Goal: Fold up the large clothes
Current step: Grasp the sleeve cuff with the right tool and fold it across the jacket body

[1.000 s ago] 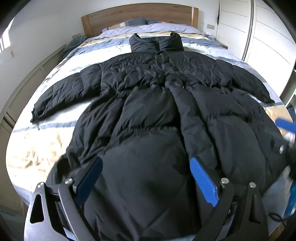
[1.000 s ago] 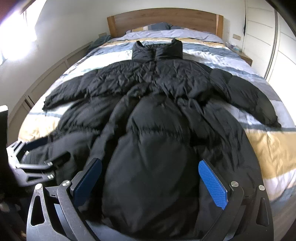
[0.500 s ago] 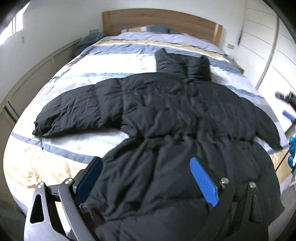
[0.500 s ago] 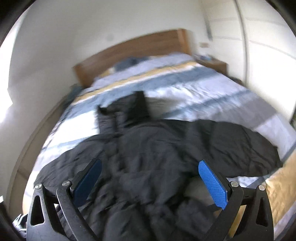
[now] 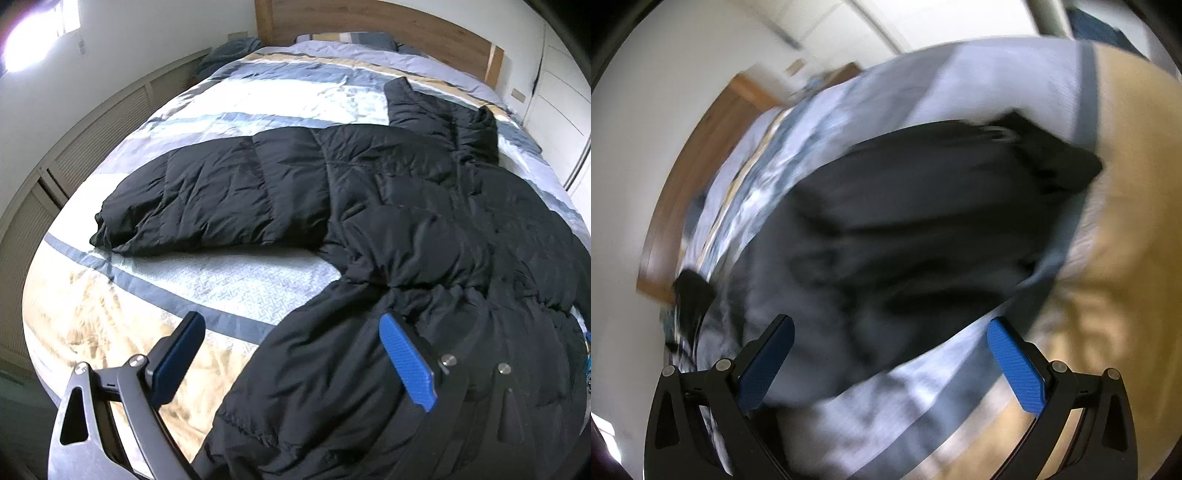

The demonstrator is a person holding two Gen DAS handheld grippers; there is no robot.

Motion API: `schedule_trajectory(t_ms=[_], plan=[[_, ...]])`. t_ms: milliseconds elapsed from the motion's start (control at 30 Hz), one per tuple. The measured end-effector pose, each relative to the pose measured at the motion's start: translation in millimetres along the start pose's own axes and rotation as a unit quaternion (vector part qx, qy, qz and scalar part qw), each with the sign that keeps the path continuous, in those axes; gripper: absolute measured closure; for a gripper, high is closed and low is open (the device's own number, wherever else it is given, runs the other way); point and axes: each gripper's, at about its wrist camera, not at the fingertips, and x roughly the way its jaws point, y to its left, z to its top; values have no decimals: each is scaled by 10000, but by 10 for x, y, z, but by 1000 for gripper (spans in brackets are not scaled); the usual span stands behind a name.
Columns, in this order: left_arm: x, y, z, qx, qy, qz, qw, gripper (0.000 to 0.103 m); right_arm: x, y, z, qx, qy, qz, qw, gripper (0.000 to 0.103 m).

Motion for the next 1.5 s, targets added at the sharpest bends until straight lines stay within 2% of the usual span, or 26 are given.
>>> schedule_trajectory(t_ms=[67, 167, 233, 300, 333, 400, 500, 700, 800, 933, 1100, 1200, 1333, 1500], plan=[[32, 14, -1, -49, 37, -6, 10000, 7, 60, -172, 120, 334, -54, 94, 9994, 1], [101, -13, -3, -76, 92, -4, 9999, 7, 130, -301, 245, 750, -152, 230, 9968, 7], [120, -23, -16, -59, 128, 12, 9999, 7, 149, -301, 297, 911, -246, 330, 9950, 19], [133, -30, -32, -49, 162, 1, 9999, 7, 131, -332, 355, 1066, -325, 453, 9927, 43], [135, -34, -38, -46, 174, -18, 9998, 7, 116, -321, 357, 1132, -396, 524, 9914, 49], [133, -45, -42, -23, 167, -39, 9999, 7, 33, -379, 399, 1163, -477, 677, 9898, 68], [110, -56, -42, 12, 127, -80, 9999, 7, -26, -259, 457, 1012, -569, 860, 9895, 86], [34, 22, -50, -51, 35, -120, 9999, 7, -379, 352, 642, -19, -786, 1302, 9884, 91], [-25, 108, -60, -144, -27, -116, 9998, 7, -591, 753, 640, -570, -860, 1658, 9807, 91], [-113, 222, -86, -266, -97, -128, 9995, 7, -813, 1340, 523, -1319, -784, 2151, 9645, 91], [-213, 321, -139, -328, -166, -143, 9992, 7, -1048, 2084, 55, -2363, -556, 2634, 9336, 91], [-268, 409, -177, -407, -210, -143, 9989, 7, -1103, 2464, -293, -2907, -391, 2762, 9153, 91], [-305, 533, -232, -580, -221, -189, 9979, 7, -1022, 2809, -894, -3768, -36, 2692, 8863, 90], [-316, 584, -305, -564, -193, -156, 9981, 7, -750, 2874, -1572, -4485, 502, 2403, 8594, 85]])
